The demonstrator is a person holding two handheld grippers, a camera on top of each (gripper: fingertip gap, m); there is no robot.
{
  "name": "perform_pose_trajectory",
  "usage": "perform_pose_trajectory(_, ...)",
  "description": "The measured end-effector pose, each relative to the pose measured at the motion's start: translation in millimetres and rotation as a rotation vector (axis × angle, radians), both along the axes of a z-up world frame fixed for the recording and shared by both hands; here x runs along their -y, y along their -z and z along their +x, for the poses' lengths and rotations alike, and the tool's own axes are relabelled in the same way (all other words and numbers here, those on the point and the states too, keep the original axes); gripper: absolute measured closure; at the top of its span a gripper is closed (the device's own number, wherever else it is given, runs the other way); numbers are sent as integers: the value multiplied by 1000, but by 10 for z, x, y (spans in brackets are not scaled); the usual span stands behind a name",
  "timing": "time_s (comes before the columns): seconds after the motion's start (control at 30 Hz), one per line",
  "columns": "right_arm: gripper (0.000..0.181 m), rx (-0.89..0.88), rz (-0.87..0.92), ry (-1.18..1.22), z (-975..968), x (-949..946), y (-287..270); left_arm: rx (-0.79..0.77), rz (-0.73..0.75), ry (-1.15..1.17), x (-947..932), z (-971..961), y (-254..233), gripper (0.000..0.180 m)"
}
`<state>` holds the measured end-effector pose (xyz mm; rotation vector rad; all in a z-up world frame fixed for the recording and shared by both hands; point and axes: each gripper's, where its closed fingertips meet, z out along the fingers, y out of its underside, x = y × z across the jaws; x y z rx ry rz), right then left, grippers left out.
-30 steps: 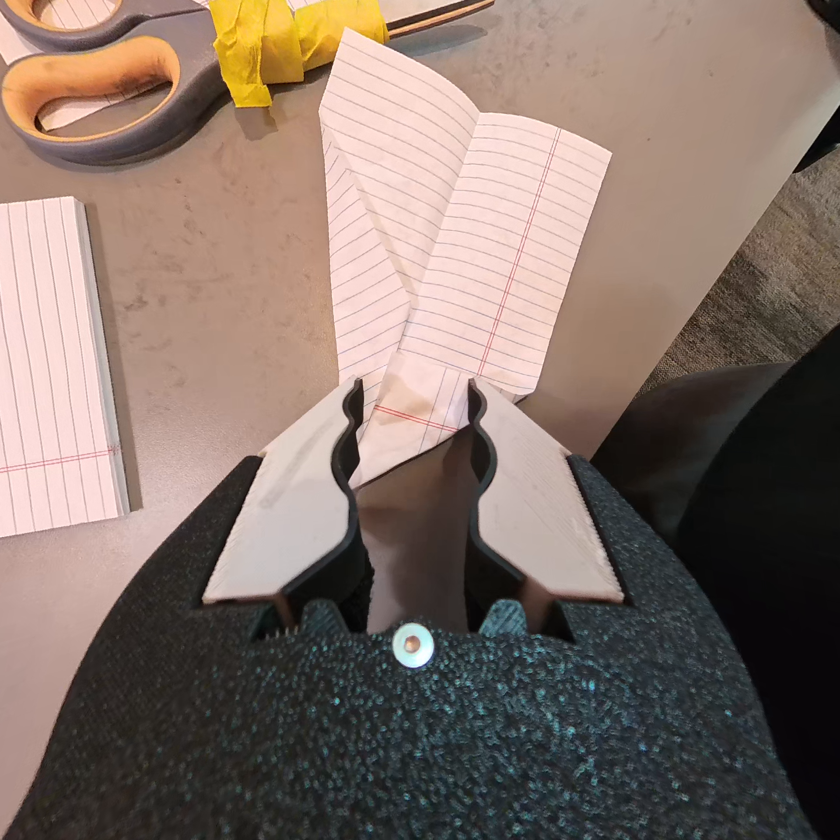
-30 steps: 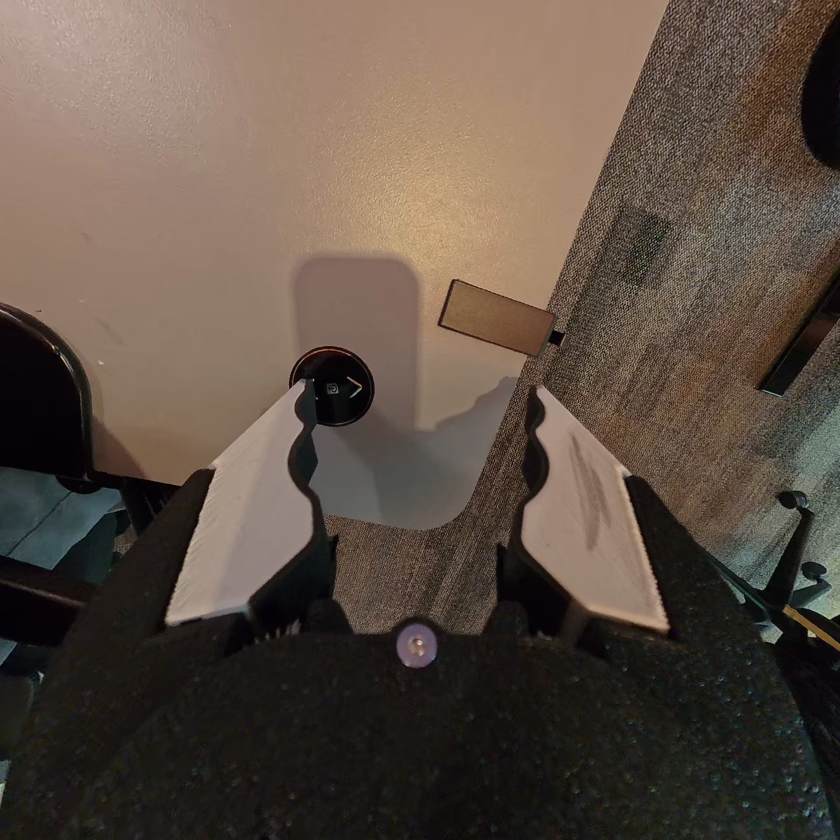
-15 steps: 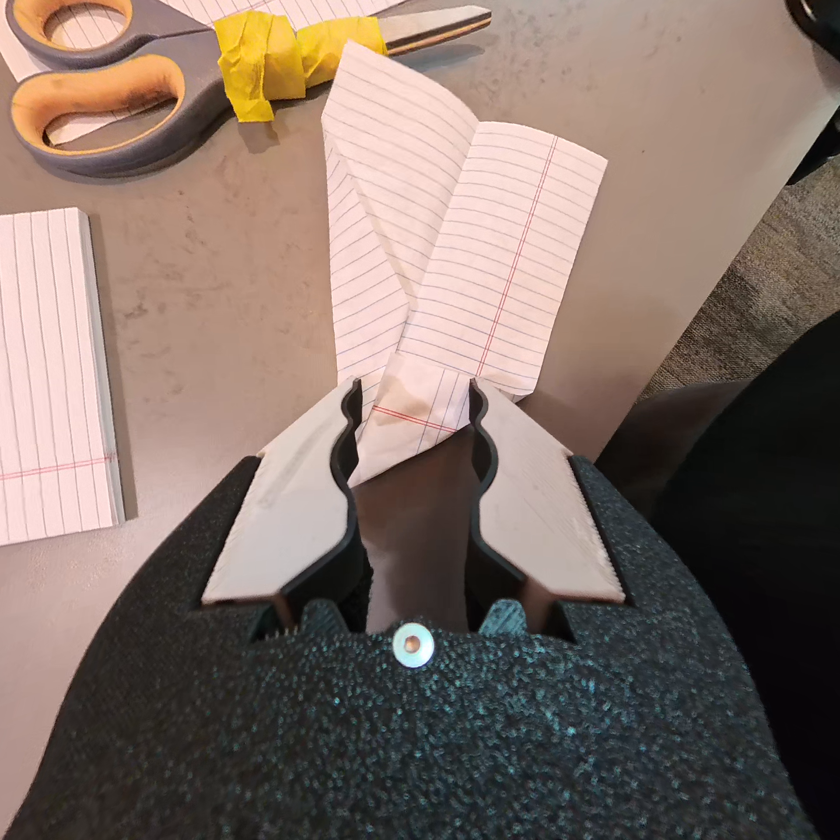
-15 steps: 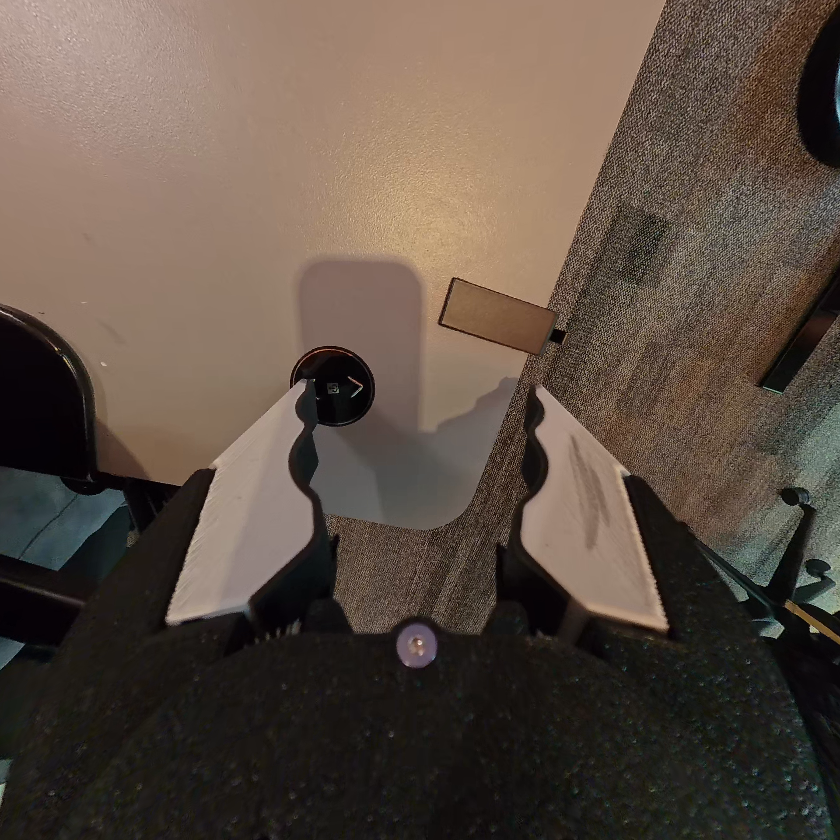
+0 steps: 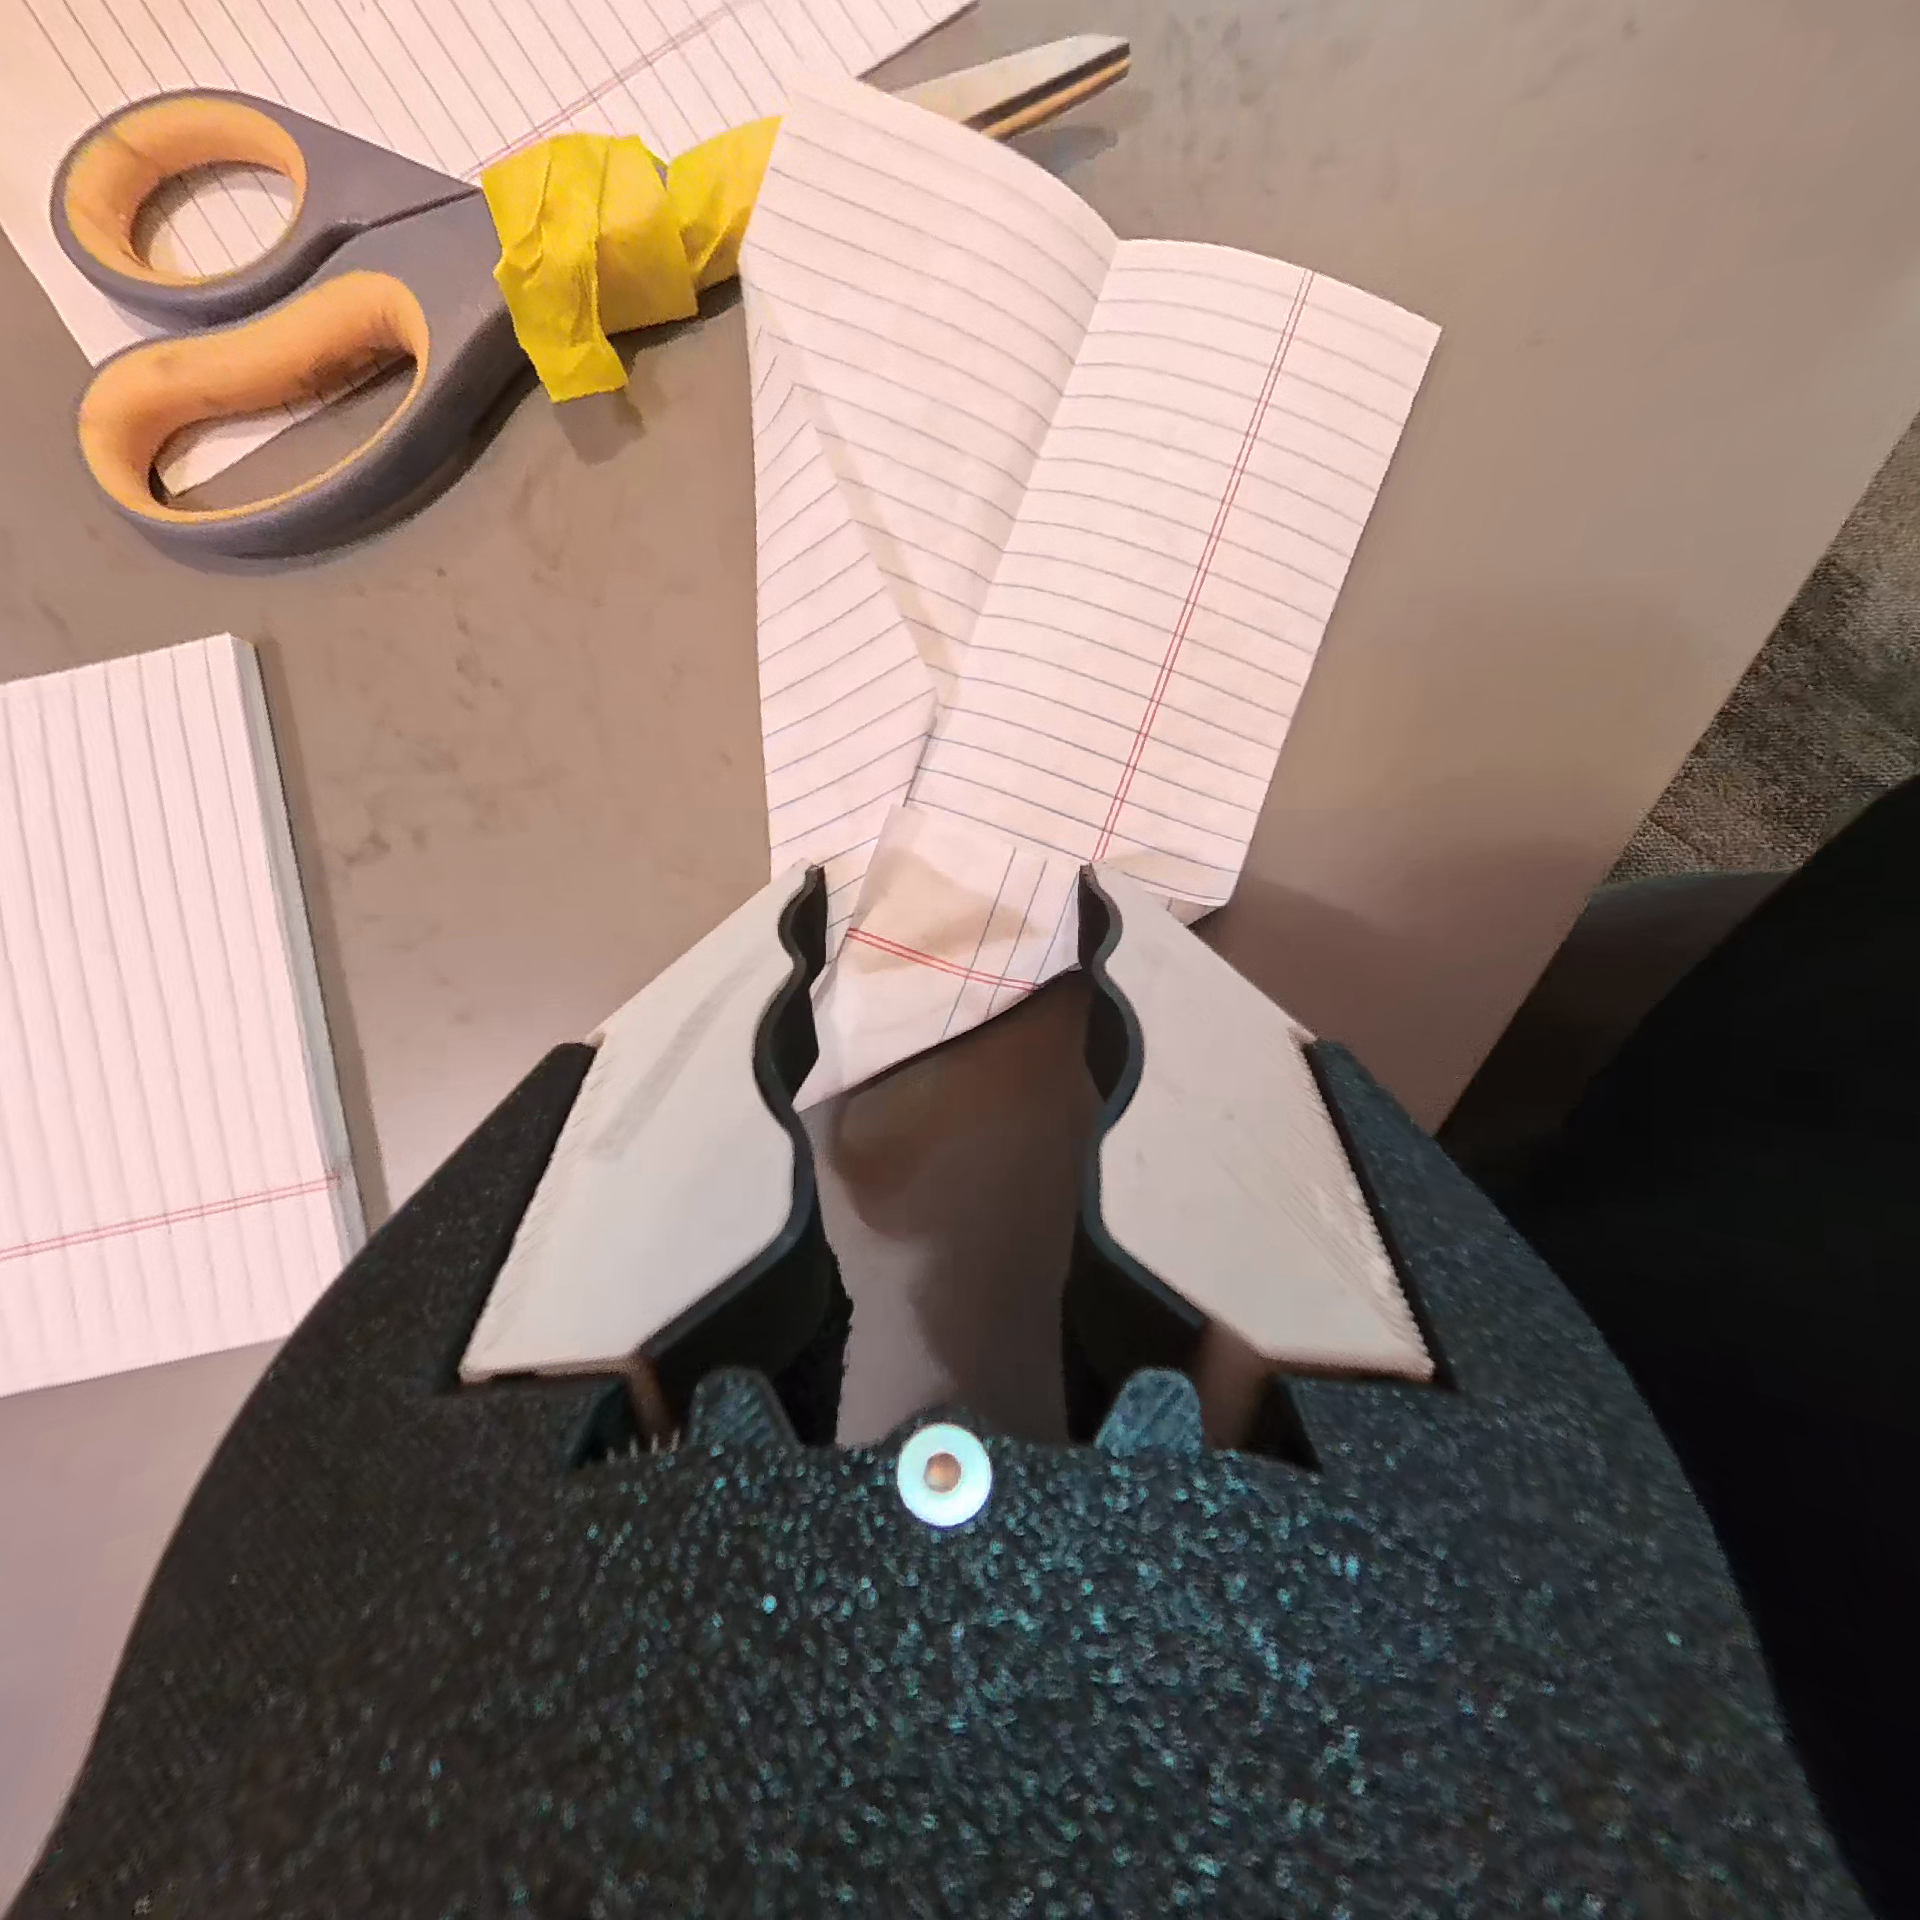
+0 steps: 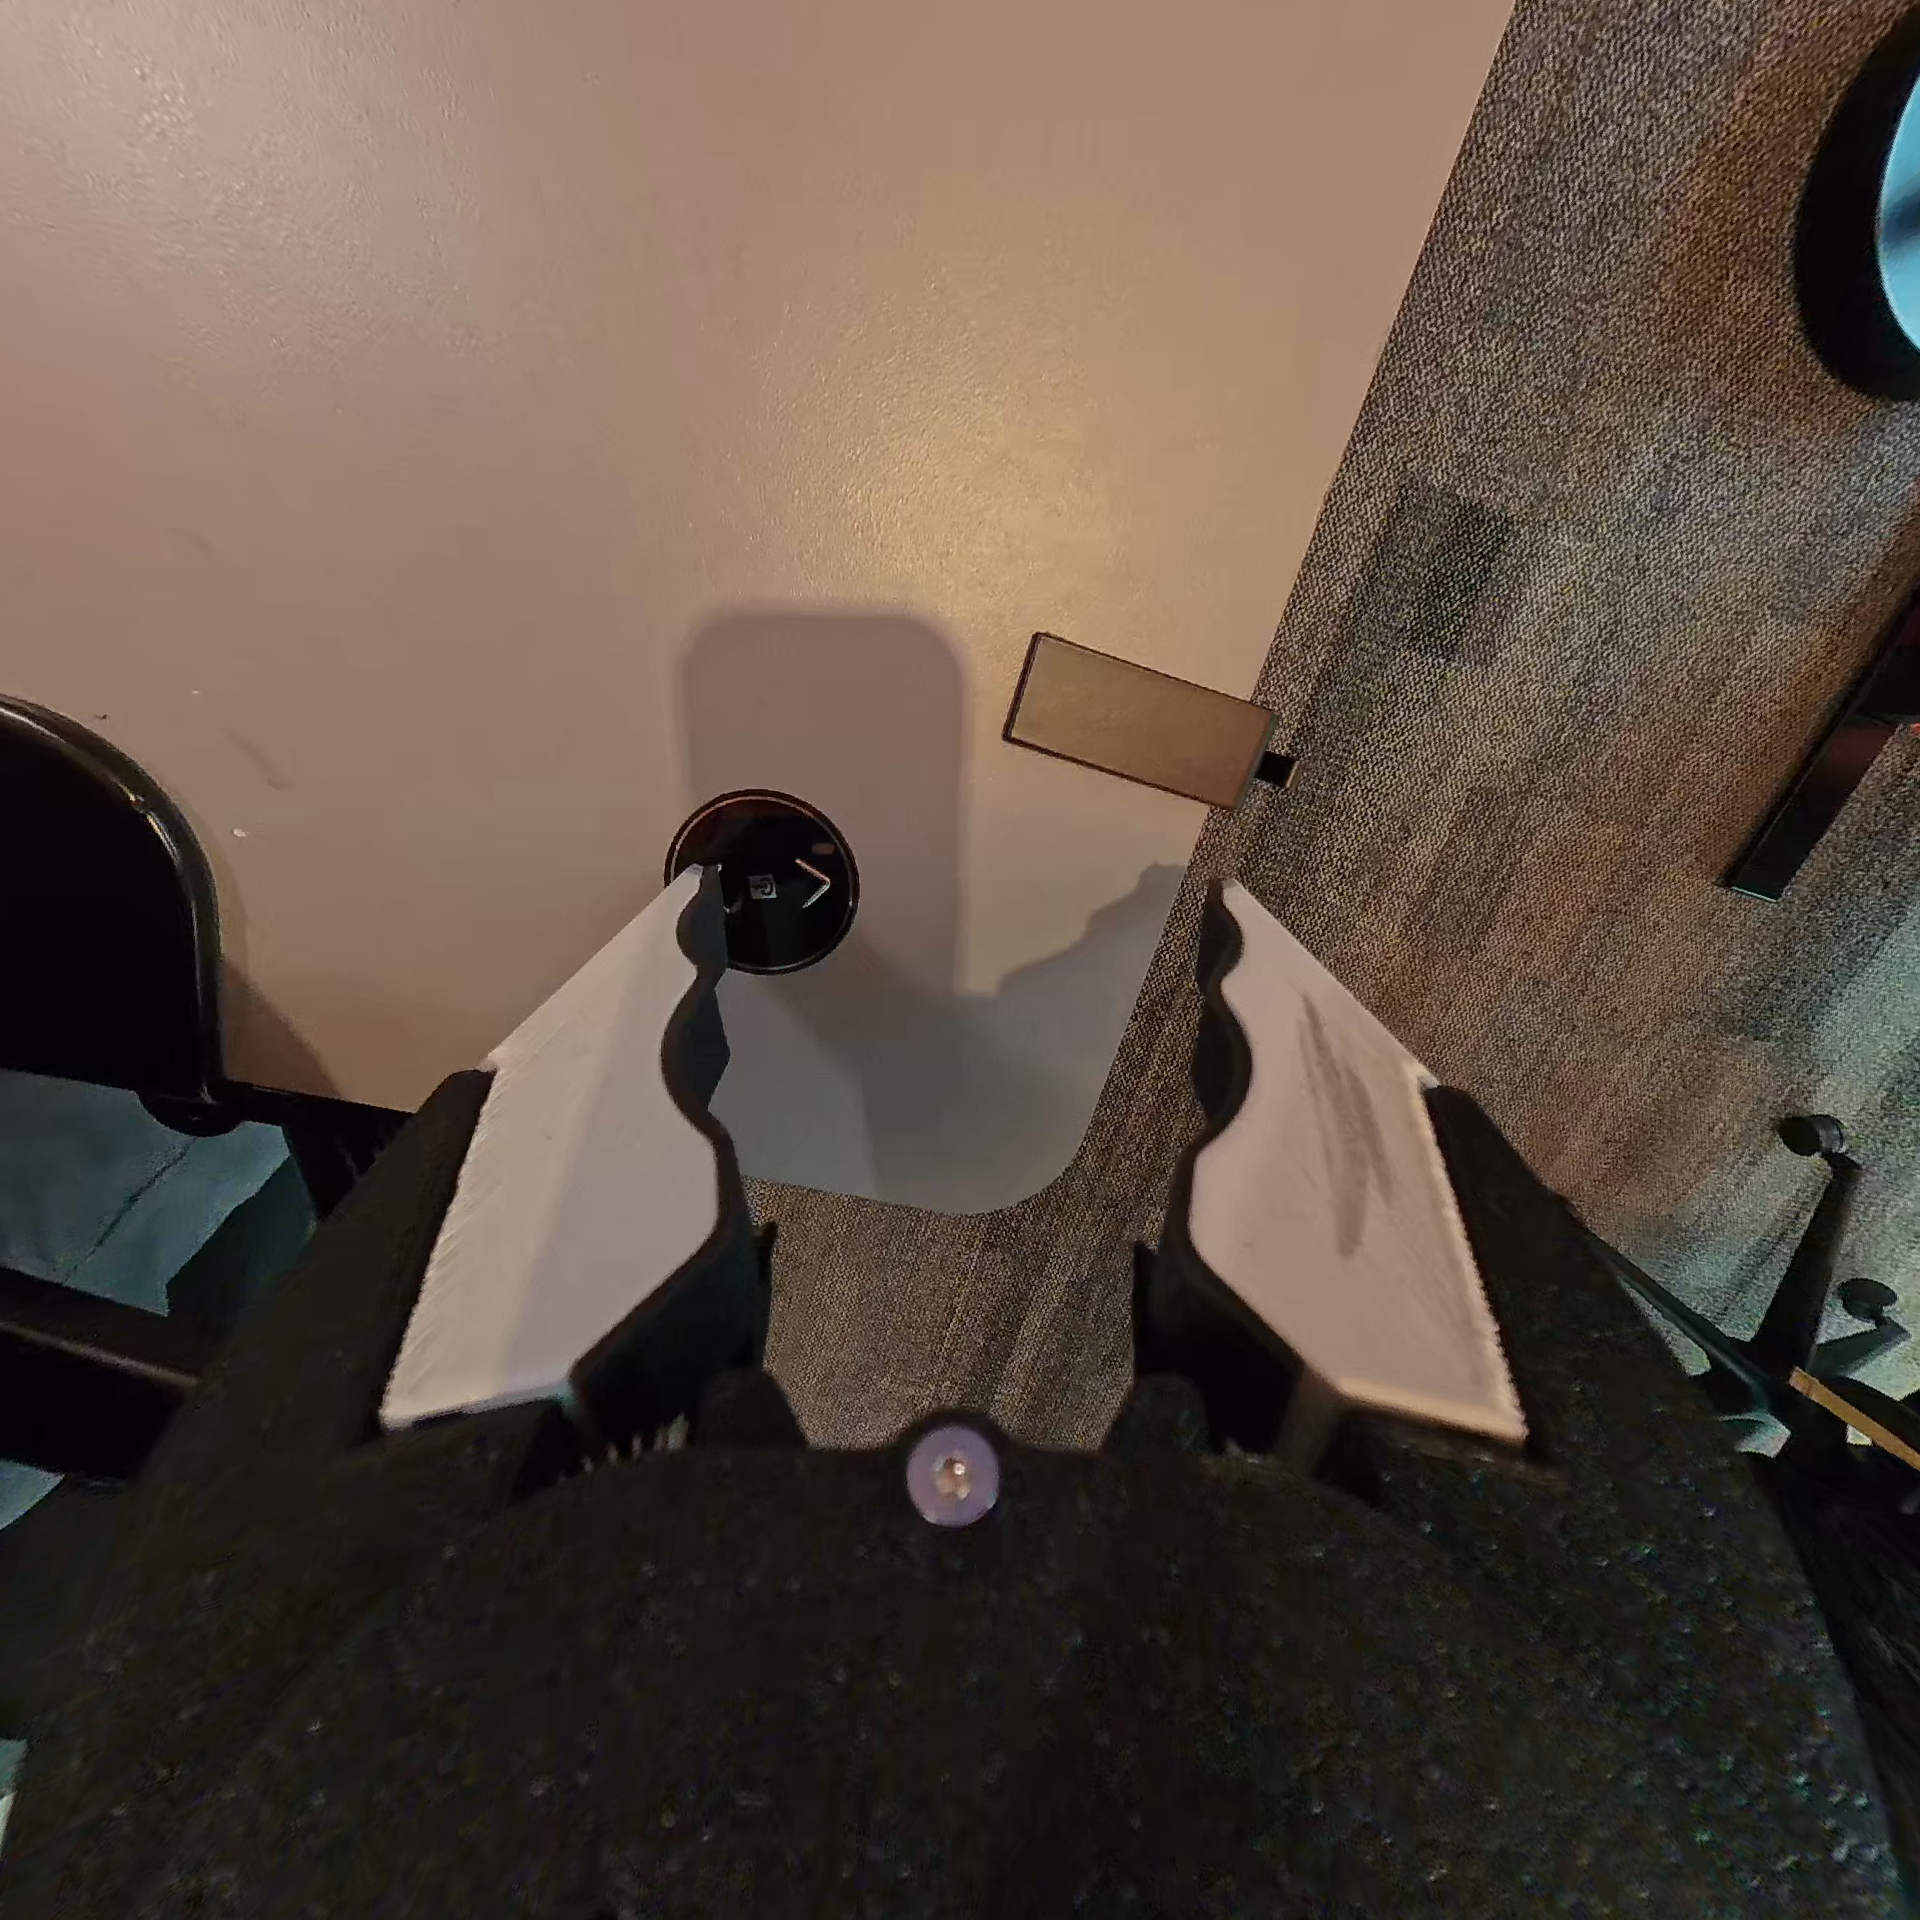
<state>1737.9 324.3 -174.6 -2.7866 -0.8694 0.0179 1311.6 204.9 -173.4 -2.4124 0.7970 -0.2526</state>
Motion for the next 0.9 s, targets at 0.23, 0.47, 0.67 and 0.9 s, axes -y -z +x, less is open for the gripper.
perform_pose_trajectory(0.23,92,6,9,-4,-4,-1,-95,51,-15,-20,-110,1,-112,128)
perform_pose_trajectory(0.47,93,3,22,-6,-12,3,-186,146,27,-3,-100,-123,-445,115)
perform_pose_trajectory(0.67,93,-5,32,-6,-13,2,-261,98,87,132,62,-84,-581,115)
perform_pose_trajectory(0.9,94,-1,37,-9,-18,1,-353,-31,85,264,168,-106,-451,123)
